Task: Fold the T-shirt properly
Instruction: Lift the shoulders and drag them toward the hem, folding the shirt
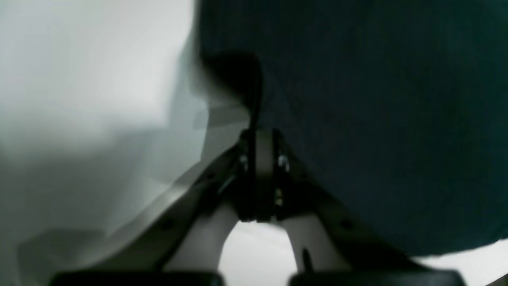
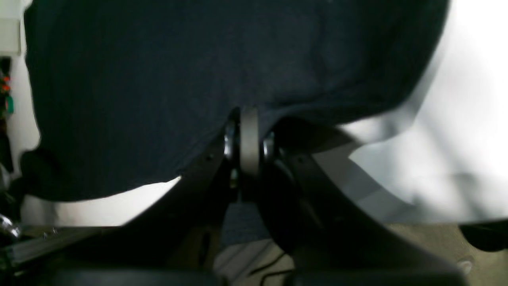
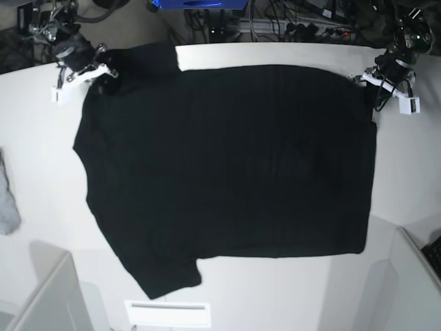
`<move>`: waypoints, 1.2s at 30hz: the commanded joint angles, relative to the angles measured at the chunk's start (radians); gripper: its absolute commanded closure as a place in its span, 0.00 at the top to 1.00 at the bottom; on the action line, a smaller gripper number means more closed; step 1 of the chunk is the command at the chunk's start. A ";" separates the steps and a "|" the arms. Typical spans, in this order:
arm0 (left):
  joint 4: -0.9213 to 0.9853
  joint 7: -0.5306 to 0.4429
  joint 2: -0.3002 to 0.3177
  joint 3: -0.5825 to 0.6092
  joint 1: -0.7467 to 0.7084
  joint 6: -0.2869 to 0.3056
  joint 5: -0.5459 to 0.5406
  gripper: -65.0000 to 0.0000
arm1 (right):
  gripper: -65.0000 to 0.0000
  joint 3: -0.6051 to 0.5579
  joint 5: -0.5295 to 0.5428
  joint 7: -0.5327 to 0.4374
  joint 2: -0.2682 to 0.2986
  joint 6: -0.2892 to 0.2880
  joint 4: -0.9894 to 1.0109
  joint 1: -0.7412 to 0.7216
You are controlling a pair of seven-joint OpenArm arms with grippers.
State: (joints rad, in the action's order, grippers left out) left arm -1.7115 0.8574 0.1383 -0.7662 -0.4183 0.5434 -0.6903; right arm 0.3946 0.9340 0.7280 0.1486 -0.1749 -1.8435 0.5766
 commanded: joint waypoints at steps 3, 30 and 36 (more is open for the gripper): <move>-0.025 0.010 -0.001 -0.009 0.022 -0.003 -0.015 0.00 | 0.00 0.007 0.015 0.014 0.016 -0.007 -0.014 -0.051; -0.025 0.078 -0.044 -0.115 0.092 -0.088 -0.015 0.00 | 0.00 -0.003 0.015 0.189 0.076 0.153 0.097 -0.355; -0.025 0.125 -0.044 -0.115 0.147 -0.090 -0.013 0.00 | 0.00 -0.007 0.015 0.190 0.088 0.153 0.164 -0.406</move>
State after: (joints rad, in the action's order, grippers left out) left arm -1.7176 0.9890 0.0834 -0.8757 -0.2680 0.4488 -0.6899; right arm 0.3843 0.9348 0.9367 0.2180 -0.0212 -1.6608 0.1841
